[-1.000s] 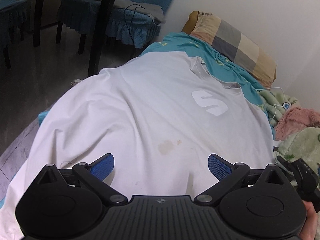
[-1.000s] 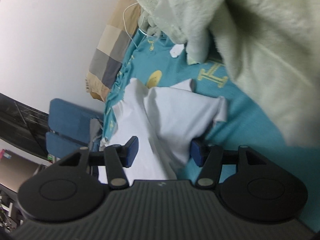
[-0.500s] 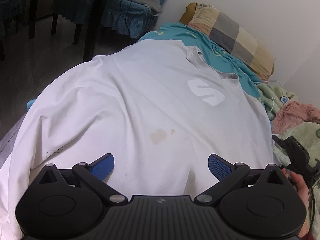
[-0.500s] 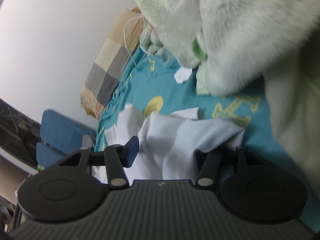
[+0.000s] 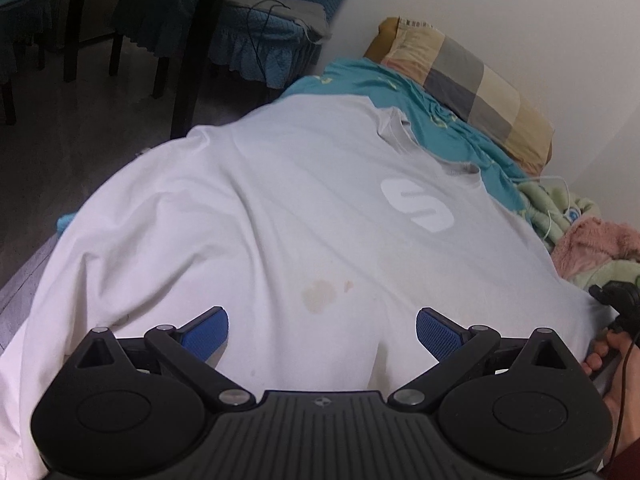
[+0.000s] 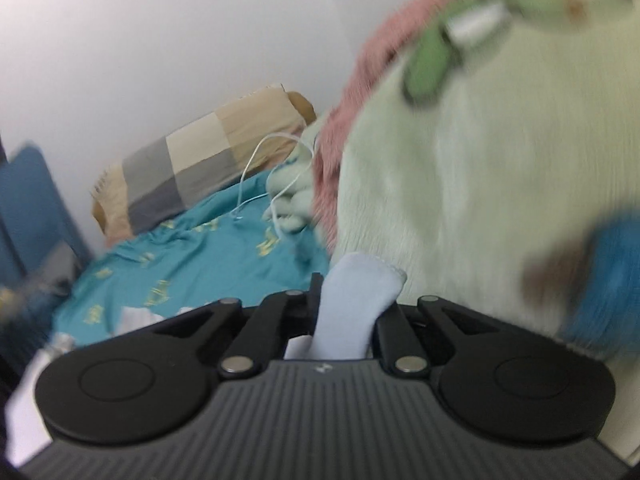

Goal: Fold clothes
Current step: 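Move the right gripper toward the T-shirt sleeve and grasp it, then fold the held sleeve across the shirt chest with the right gripper and release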

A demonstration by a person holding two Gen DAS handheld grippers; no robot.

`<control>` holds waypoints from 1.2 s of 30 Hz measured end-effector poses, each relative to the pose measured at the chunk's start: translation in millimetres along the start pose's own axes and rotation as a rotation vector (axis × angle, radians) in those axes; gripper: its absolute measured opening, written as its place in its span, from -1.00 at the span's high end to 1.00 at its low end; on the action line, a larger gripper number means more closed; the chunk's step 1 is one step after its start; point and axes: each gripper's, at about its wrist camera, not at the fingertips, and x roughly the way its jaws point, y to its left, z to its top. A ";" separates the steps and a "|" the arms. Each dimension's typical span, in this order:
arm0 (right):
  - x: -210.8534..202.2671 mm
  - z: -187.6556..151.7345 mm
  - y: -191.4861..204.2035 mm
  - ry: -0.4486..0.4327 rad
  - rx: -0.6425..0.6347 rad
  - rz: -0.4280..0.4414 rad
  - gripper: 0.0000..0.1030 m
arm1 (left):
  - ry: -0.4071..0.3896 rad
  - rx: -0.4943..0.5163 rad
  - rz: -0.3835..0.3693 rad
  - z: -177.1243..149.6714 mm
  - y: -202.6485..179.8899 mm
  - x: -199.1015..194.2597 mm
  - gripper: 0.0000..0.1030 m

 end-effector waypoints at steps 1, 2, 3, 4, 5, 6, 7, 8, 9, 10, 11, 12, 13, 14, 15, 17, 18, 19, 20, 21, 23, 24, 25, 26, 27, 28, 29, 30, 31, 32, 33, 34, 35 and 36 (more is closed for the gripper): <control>-0.7 4.4 4.9 -0.013 -0.043 -0.013 0.86 | -0.007 -0.004 -0.004 2.2 0.7 -2.6 -0.97; -1.4 8.7 9.8 -0.025 -0.086 -0.026 0.86 | -0.013 -0.009 -0.009 4.3 1.4 -5.2 -0.97; -2.1 11.7 13.7 -0.029 -0.113 -0.037 0.86 | -0.018 -0.010 -0.012 6.3 2.0 -7.7 -0.97; -4.3 14.1 17.1 -0.028 -0.132 -0.047 0.86 | -0.021 -0.008 -0.014 8.0 2.4 -10.2 -0.97; -6.5 16.1 23.4 -0.033 -0.149 -0.052 0.86 | -0.026 -0.005 -0.018 9.6 2.8 -13.0 -0.97; -13.5 17.4 30.8 -0.047 -0.168 -0.042 0.86 | -0.034 0.000 -0.022 11.6 3.1 -16.5 -0.97; -20.6 18.6 38.4 -0.062 -0.187 -0.031 0.86 | -0.047 0.004 -0.025 14.0 3.5 -20.4 -0.97; -29.1 18.5 50.4 -0.075 -0.207 -0.004 0.86 | -0.060 0.008 -0.028 16.7 4.1 -24.6 -0.97; -37.3 17.4 66.3 -0.087 -0.235 0.032 0.85 | -0.077 0.015 -0.027 19.9 5.0 -29.3 -0.97; -46.0 14.1 84.6 -0.098 -0.271 0.073 0.85 | -0.099 0.023 -0.022 23.7 6.3 -34.4 -0.97; -54.3 7.8 106.1 -0.106 -0.311 0.122 0.85 | -0.123 0.033 -0.014 27.8 8.1 -40.0 -0.97; -62.6 1.2 127.7 -0.112 -0.352 0.171 0.85 | -0.148 0.042 -0.003 31.8 10.4 -45.7 -0.97; -70.2 -12.8 148.0 -0.087 -0.392 0.231 0.85 | -0.172 0.049 0.009 35.8 13.4 -51.6 -0.97; -77.8 -26.9 168.3 -0.061 -0.432 0.291 0.85 | -0.194 0.053 0.020 39.7 16.9 -56.9 -0.97; -85.3 -41.1 188.5 -0.035 -0.472 0.351 0.85 | -0.210 0.052 0.028 43.1 20.9 -61.1 -0.97; -96.8 -78.9 219.5 0.052 -0.534 0.430 0.85 | -0.234 0.040 0.042 48.8 28.2 -68.2 -0.97; -95.7 -97.6 229.5 0.105 -0.552 0.449 0.85 | -0.241 0.034 0.046 51.3 31.6 -71.2 -0.97; -94.5 -116.1 239.3 0.158 -0.570 0.466 0.85 | -0.244 0.034 0.045 52.7 34.2 -73.5 -0.97; -89.4 -130.5 243.3 0.199 -0.582 0.462 0.84 | -0.248 0.039 0.045 53.3 36.2 -75.6 -0.97; -84.3 -144.6 247.1 0.241 -0.593 0.458 0.83 | -0.248 0.047 0.044 53.2 37.2 -76.2 -0.97; -70.7 -159.0 244.6 0.321 -0.581 0.448 0.81 | -0.236 0.071 0.044 51.6 36.7 -74.0 -0.97; -67.5 -158.9 240.1 0.334 -0.563 0.453 0.80 | -0.228 0.080 0.040 50.5 35.7 -71.8 -0.97; -71.0 -154.6 235.7 0.335 -0.556 0.459 0.70 | -0.218 0.085 0.029 49.1 33.8 -68.5 -0.97; -74.5 -150.2 231.3 0.337 -0.548 0.465 0.35 | -0.211 0.092 0.020 47.9 31.2 -65.6 -0.97; -80.9 -144.3 225.5 0.351 -0.531 0.478 0.01 | -0.208 0.103 0.010 46.7 27.8 -63.5 -0.97; -91.2 -136.4 218.8 0.348 -0.511 0.500 -0.09 | -0.206 0.116 0.003 45.1 23.7 -61.3 -0.97; -101.7 -128.4 212.1 0.344 -0.491 0.522 -0.17 | -0.208 0.133 -0.001 43.1 19.9 -59.8 -0.97; -118.2 -120.0 207.0 0.333 -0.486 0.530 -0.18 | -0.212 0.152 -0.003 41.1 16.4 -59.5 -0.97; -132.5 -113.2 202.6 0.326 -0.492 0.538 -0.18 | -0.216 0.172 -0.004 38.7 12.4 -59.2 -0.97; -148.9 -105.0 197.2 0.314 -0.494 0.546 -0.18 | -0.220 0.193 -0.004 35.8 8.4 -58.7 -0.97; -166.4 -96.9 189.6 0.297 -0.489 0.552 -0.18 | -0.221 0.212 -0.005 32.7 4.6 -58.2 -0.97; -186.7 -88.6 178.3 0.281 -0.480 0.551 -0.18 | -0.220 0.229 -0.008 29.2 0.8 -57.7 -0.97; -201.8 -79.2 167.6 0.267 -0.464 0.543 -0.18 | -0.218 0.244 -0.013 25.8 -2.8 -57.0 -0.97; -217.9 -72.5 156.7 0.255 -0.447 0.526 -0.19 | -0.216 0.261 -0.020 22.4 -6.7 -56.5 -0.96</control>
